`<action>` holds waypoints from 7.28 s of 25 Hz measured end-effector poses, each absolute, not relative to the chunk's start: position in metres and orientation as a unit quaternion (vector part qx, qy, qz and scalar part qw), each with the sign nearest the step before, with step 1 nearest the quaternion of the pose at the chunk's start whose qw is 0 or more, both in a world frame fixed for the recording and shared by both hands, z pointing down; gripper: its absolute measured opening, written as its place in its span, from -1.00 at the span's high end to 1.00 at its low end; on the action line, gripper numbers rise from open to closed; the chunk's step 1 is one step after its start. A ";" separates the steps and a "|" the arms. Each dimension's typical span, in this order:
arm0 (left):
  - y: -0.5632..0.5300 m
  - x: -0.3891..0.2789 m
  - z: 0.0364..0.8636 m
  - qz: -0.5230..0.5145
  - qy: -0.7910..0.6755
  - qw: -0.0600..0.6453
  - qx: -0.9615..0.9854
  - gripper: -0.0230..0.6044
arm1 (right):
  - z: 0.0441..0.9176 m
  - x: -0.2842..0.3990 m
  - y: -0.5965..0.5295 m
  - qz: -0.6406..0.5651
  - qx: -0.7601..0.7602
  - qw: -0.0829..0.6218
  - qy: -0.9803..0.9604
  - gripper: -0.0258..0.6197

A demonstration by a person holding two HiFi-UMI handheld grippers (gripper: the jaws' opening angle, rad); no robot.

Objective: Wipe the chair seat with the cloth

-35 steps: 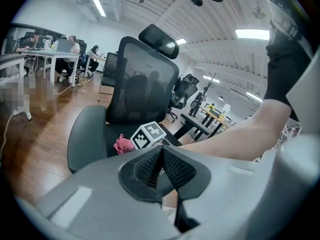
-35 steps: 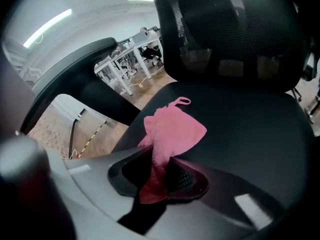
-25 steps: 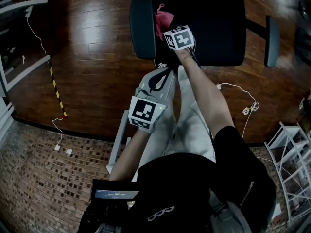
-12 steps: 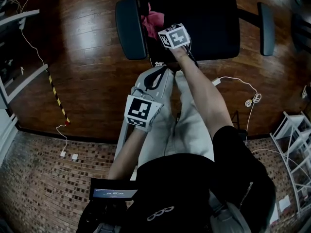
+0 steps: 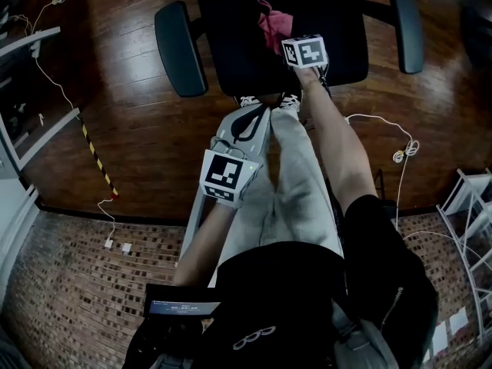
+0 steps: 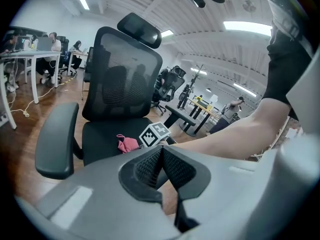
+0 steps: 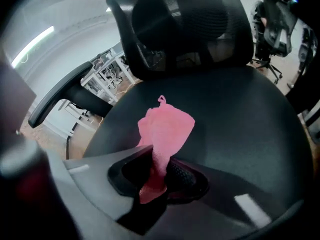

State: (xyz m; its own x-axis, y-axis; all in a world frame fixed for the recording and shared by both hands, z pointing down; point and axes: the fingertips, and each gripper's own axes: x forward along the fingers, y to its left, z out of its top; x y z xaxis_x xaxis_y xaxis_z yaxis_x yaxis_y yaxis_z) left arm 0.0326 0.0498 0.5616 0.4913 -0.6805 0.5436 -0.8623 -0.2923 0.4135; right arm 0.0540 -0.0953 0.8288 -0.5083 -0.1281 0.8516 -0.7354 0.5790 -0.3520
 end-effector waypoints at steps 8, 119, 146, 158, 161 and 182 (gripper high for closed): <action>0.049 0.077 0.554 0.146 -0.467 0.333 0.806 0.95 | 0.821 0.164 -0.134 0.371 0.362 0.403 -0.754 0.70; 0.055 0.162 0.544 0.165 -0.392 0.318 0.847 0.95 | 0.795 0.332 -0.071 0.347 0.443 0.414 -0.716 0.70; 0.087 0.102 0.547 0.148 -0.431 0.328 0.827 0.95 | 0.817 0.180 0.011 0.315 0.336 0.467 -0.755 0.70; 0.118 0.027 0.552 0.136 -0.465 0.336 0.807 0.95 | 0.815 0.057 0.058 0.319 0.266 0.453 -0.789 0.70; 0.125 0.013 0.551 0.133 -0.473 0.336 0.803 0.95 | 0.812 0.036 0.066 0.320 0.253 0.445 -0.797 0.70; 0.143 -0.055 0.536 0.129 -0.501 0.330 0.790 0.95 | 0.780 -0.064 0.100 0.329 0.186 0.407 -0.832 0.70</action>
